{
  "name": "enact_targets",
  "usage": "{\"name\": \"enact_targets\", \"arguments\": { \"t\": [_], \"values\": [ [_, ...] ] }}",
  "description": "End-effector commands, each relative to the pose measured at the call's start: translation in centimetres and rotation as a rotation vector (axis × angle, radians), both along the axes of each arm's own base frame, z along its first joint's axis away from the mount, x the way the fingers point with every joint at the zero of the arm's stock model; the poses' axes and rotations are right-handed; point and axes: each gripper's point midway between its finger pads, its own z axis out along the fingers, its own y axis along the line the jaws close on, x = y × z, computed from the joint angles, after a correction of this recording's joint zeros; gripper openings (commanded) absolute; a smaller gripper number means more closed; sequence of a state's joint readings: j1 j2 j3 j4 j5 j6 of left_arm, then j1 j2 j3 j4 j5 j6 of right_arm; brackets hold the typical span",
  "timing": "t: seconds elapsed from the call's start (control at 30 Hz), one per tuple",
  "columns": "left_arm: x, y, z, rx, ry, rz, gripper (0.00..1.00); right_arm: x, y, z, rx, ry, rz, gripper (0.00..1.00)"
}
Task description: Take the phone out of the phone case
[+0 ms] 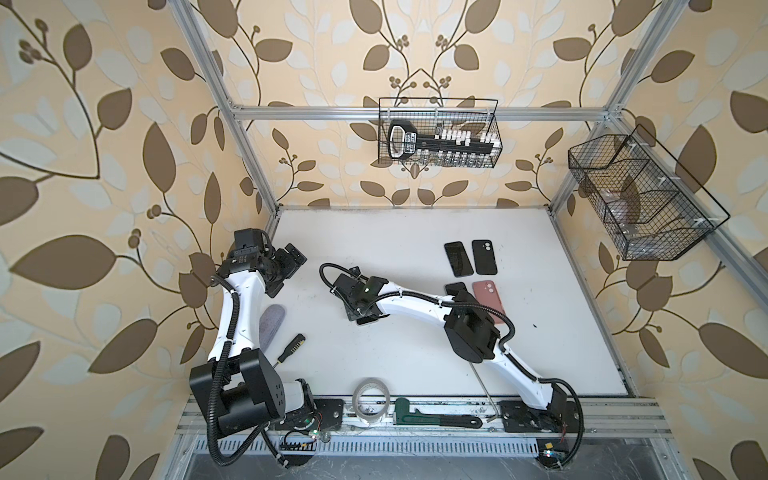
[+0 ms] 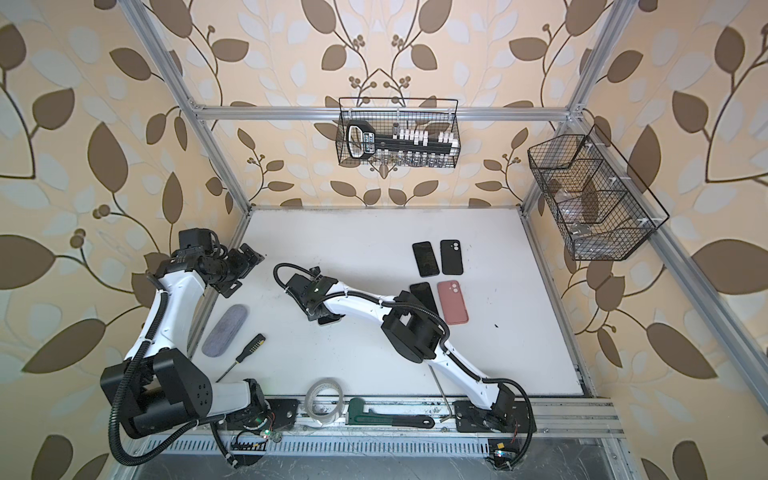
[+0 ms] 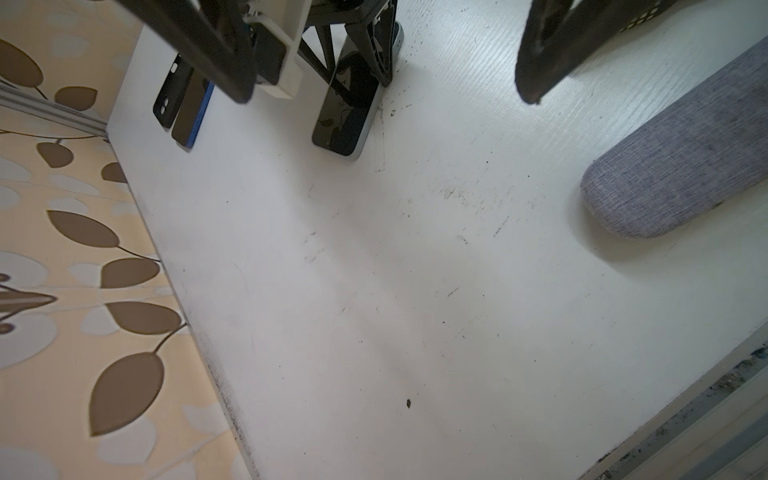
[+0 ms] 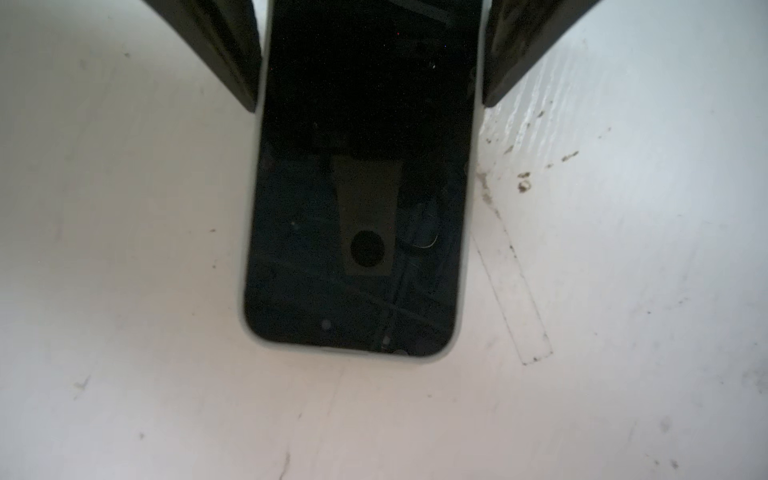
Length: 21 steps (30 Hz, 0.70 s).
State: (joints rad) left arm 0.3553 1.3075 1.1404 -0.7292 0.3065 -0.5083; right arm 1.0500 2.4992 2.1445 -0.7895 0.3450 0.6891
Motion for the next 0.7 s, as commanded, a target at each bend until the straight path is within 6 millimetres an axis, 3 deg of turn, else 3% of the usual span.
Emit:
{"name": "enact_targets", "arguments": {
  "t": [0.0, 0.3, 0.5, 0.67],
  "values": [
    [0.0, 0.2, -0.1, -0.011, -0.005, 0.012, 0.99, -0.1, -1.5, -0.8, -0.049, 0.002, 0.007, 0.70],
    [0.0, 0.3, -0.3, -0.010, 0.001, 0.013, 0.99, 1.5, -4.1, 1.6, 0.003, -0.024, -0.033, 0.68],
    [0.0, 0.1, -0.7, -0.028, 0.007, 0.014, 0.99, 2.0, -5.5, 2.0, 0.036, -0.013, -0.042, 0.67],
    [0.1, -1.1, -1.4, -0.092, -0.008, 0.009, 0.99, 2.0, -6.5, 2.7, 0.061, -0.023, -0.043, 0.67]
  ]
}}
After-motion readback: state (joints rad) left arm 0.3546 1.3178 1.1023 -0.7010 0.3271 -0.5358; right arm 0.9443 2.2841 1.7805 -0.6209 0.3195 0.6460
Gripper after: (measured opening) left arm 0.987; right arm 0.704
